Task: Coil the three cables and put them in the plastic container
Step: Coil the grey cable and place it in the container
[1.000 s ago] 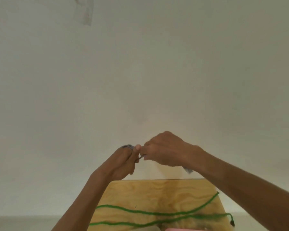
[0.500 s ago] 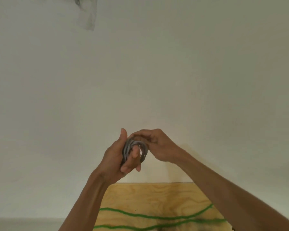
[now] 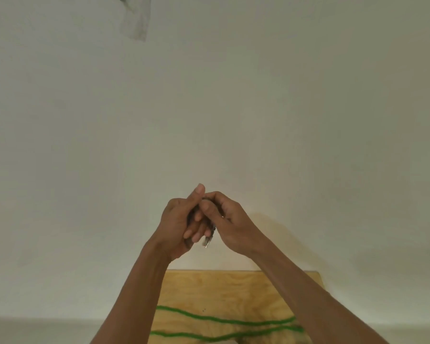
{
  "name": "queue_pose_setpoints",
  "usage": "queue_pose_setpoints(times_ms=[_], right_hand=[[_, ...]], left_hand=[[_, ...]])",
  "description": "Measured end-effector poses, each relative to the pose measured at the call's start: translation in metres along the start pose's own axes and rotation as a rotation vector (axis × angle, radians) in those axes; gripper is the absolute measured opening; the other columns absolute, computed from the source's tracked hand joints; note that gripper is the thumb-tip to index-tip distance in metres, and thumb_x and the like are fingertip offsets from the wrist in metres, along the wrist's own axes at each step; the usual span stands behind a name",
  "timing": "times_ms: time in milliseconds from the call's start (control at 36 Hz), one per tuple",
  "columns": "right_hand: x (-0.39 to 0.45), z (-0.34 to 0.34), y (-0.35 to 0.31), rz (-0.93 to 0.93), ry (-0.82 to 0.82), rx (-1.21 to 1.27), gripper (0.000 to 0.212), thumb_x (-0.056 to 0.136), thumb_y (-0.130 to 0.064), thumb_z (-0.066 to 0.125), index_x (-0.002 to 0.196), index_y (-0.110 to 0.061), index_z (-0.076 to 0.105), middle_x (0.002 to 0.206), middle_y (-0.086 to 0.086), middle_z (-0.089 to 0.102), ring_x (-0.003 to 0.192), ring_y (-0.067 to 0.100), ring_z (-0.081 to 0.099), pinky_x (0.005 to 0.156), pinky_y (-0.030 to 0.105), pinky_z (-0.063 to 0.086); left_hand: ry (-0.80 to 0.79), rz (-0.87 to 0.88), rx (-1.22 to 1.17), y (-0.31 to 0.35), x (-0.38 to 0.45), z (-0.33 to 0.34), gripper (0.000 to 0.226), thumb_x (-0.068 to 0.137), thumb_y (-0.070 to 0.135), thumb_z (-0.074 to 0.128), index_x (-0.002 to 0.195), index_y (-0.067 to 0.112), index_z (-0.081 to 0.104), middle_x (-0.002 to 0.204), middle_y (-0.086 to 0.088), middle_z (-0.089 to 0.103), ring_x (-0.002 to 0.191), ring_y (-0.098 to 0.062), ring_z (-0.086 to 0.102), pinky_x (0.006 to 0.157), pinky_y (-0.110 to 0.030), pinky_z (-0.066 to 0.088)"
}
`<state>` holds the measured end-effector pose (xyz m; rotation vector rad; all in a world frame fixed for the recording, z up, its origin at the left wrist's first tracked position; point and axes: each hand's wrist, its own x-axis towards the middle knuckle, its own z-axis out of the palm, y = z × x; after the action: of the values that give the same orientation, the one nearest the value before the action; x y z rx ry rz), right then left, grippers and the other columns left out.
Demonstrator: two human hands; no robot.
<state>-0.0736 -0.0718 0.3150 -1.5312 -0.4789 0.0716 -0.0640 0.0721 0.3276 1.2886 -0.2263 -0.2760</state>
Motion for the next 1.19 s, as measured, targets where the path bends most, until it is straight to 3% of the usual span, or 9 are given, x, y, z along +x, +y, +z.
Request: queue_pose_setpoints(times_ms=[167, 278, 361, 528, 694, 861, 972, 1083, 1194], right_hand=[[0.003, 0.0, 0.007, 0.022, 0.132, -0.122, 0.036, 0.096, -0.049, 0.05, 0.106, -0.016, 0.057, 0.071, 0.002, 0.069, 0.065, 0.015, 0.065, 0.065, 0.029, 0.052], [0.002, 0.001, 0.008, -0.002, 0.224, -0.262, 0.028, 0.099, -0.045, 0.05, 0.108, -0.019, 0.056, 0.083, -0.002, 0.068, 0.069, 0.018, 0.067, 0.059, 0.032, 0.058], [0.003, 0.001, 0.009, -0.014, 0.281, -0.364, 0.02, 0.101, -0.042, 0.051, 0.108, -0.023, 0.057, 0.09, -0.01, 0.066, 0.074, 0.011, 0.066, 0.06, 0.027, 0.055], [0.008, -0.001, 0.004, -0.018, 0.222, -0.414, 0.018, 0.102, -0.037, 0.052, 0.107, -0.021, 0.059, 0.089, -0.011, 0.067, 0.078, 0.012, 0.069, 0.063, 0.029, 0.057], [0.013, -0.016, -0.01, 0.046, 0.047, -0.217, 0.017, 0.096, -0.024, 0.064, 0.11, -0.015, 0.068, 0.102, 0.001, 0.072, 0.094, 0.013, 0.068, 0.085, 0.029, 0.056], [0.014, -0.028, -0.008, 0.183, -0.08, 0.192, 0.034, 0.1, -0.019, 0.043, 0.114, -0.018, 0.074, 0.113, 0.015, 0.066, 0.106, 0.031, 0.052, 0.093, 0.045, 0.039], [0.015, -0.037, -0.007, 0.11, -0.01, 0.026, 0.026, 0.102, -0.006, 0.05, 0.12, -0.008, 0.069, 0.117, 0.026, 0.066, 0.102, 0.037, 0.061, 0.098, 0.047, 0.048], [0.021, -0.029, -0.005, 0.002, 0.134, -0.344, 0.016, 0.097, -0.009, 0.06, 0.107, -0.016, 0.071, 0.103, 0.004, 0.073, 0.099, 0.025, 0.068, 0.091, 0.04, 0.056], [0.022, -0.019, -0.003, -0.041, 0.308, -0.127, 0.012, 0.091, -0.009, 0.068, 0.099, -0.018, 0.073, 0.099, 0.008, 0.076, 0.091, 0.028, 0.073, 0.087, 0.043, 0.059]], left_hand=[[0.194, 0.115, 0.067, -0.005, 0.006, 0.012, 0.056, 0.08, 0.041, 0.072, 0.044, 0.001, 0.055, 0.035, -0.011, 0.043, 0.037, -0.024, 0.046, 0.053, -0.031, 0.044], [0.292, 0.277, 0.311, -0.01, 0.007, 0.007, 0.061, 0.086, 0.051, 0.069, 0.063, -0.005, 0.065, 0.05, -0.016, 0.058, 0.046, -0.023, 0.053, 0.052, -0.033, 0.045], [0.36, 0.374, 0.547, -0.015, 0.006, 0.005, 0.058, 0.094, 0.06, 0.05, 0.069, 0.01, 0.067, 0.059, -0.002, 0.065, 0.055, -0.014, 0.062, 0.057, -0.031, 0.052], [0.43, 0.423, 0.814, -0.018, 0.001, 0.003, 0.062, 0.096, 0.067, 0.029, 0.077, 0.016, 0.059, 0.059, -0.001, 0.061, 0.058, -0.019, 0.062, 0.058, -0.04, 0.053], [0.42, 0.435, 0.744, -0.014, -0.004, -0.001, 0.054, 0.099, 0.05, 0.037, 0.075, 0.006, 0.057, 0.059, -0.013, 0.059, 0.055, -0.027, 0.055, 0.052, -0.035, 0.046], [0.459, 0.388, 0.683, -0.013, -0.003, -0.003, 0.057, 0.096, 0.057, 0.034, 0.081, 0.011, 0.065, 0.057, -0.011, 0.061, 0.054, -0.025, 0.06, 0.057, -0.049, 0.054], [0.462, 0.396, 0.668, -0.01, -0.004, -0.003, 0.056, 0.096, 0.057, 0.034, 0.084, 0.011, 0.065, 0.057, -0.009, 0.059, 0.055, -0.028, 0.06, 0.058, -0.053, 0.054], [0.446, 0.413, 0.697, -0.008, -0.005, 0.002, 0.057, 0.098, 0.054, 0.033, 0.085, 0.01, 0.065, 0.057, -0.007, 0.061, 0.055, -0.022, 0.062, 0.058, -0.046, 0.055], [0.477, 0.43, 0.756, -0.01, -0.002, 0.009, 0.05, 0.102, 0.045, 0.036, 0.08, 0.008, 0.06, 0.056, -0.002, 0.058, 0.053, -0.017, 0.056, 0.052, -0.033, 0.048]])
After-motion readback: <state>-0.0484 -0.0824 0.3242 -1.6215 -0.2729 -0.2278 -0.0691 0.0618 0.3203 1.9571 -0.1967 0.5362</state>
